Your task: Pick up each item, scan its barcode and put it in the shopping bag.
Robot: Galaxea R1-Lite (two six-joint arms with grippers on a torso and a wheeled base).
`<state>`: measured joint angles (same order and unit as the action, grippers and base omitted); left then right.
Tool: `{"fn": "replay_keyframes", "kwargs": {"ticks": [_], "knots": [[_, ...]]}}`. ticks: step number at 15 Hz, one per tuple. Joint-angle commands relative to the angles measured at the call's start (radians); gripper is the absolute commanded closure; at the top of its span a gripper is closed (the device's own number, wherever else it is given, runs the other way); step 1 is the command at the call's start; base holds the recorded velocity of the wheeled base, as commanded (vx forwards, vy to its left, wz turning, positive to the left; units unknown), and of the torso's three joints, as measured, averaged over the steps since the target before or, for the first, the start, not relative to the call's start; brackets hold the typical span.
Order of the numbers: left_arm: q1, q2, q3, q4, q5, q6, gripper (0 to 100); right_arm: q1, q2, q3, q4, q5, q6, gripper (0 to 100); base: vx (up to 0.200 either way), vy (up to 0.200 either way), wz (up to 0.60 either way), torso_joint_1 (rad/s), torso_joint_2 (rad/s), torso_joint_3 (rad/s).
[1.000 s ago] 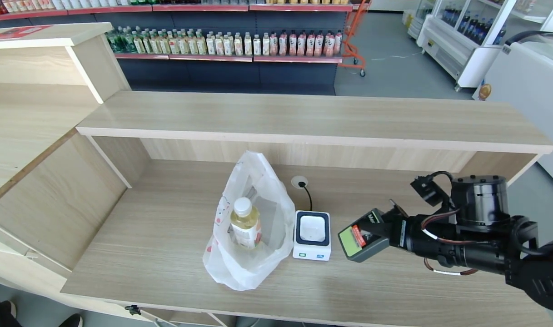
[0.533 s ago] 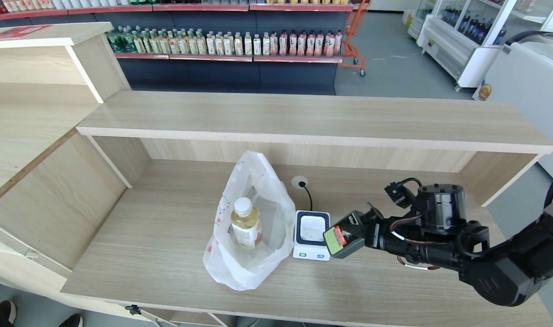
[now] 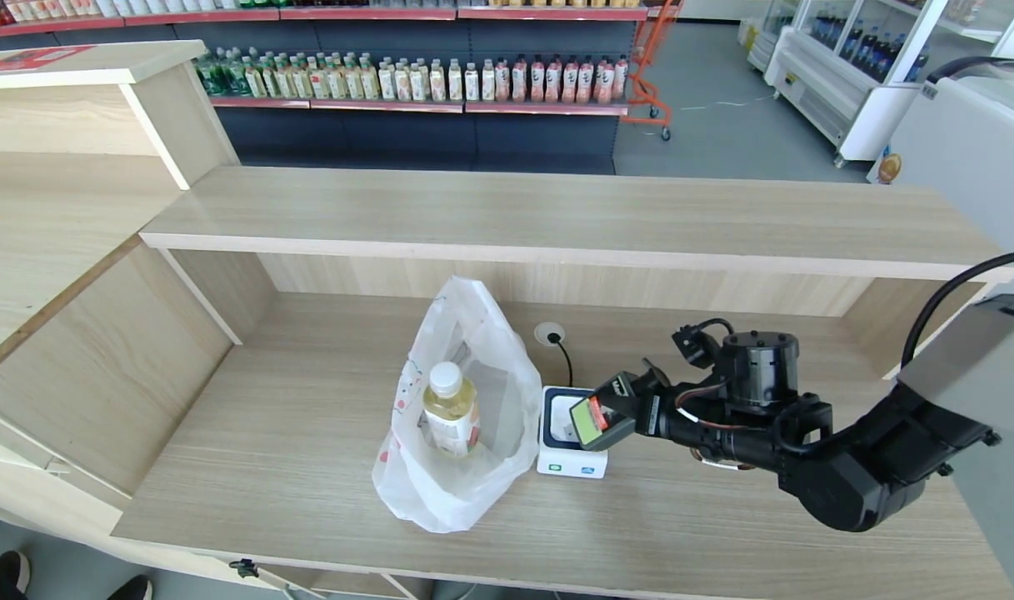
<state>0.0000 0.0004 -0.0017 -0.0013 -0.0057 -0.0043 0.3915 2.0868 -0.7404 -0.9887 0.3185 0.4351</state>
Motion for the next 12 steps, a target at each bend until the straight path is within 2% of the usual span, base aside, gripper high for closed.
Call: {"fn": "replay_keyframes", "kwargs": {"ticks": [1, 9, 12], "knots": [[0.0, 0.0, 0.0, 0.0, 0.0, 0.0, 0, 0.009, 0.055, -0.043, 0.001, 0.001, -0.001, 100, 0.0, 0.0, 0.0, 0.0, 0.0, 0.0], [0.0, 0.0, 0.0, 0.0, 0.0, 0.0, 0, 0.027, 0.122, -0.139, 0.004, 0.004, -0.004, 100, 0.0, 0.0, 0.0, 0.0, 0.0, 0.0], [0.0, 0.0, 0.0, 0.0, 0.0, -0.002, 0, 0.03, 0.013, -0.111, 0.012, 0.011, 0.086, 100, 0.0, 0.0, 0.0, 0.0, 0.0, 0.0]]}}
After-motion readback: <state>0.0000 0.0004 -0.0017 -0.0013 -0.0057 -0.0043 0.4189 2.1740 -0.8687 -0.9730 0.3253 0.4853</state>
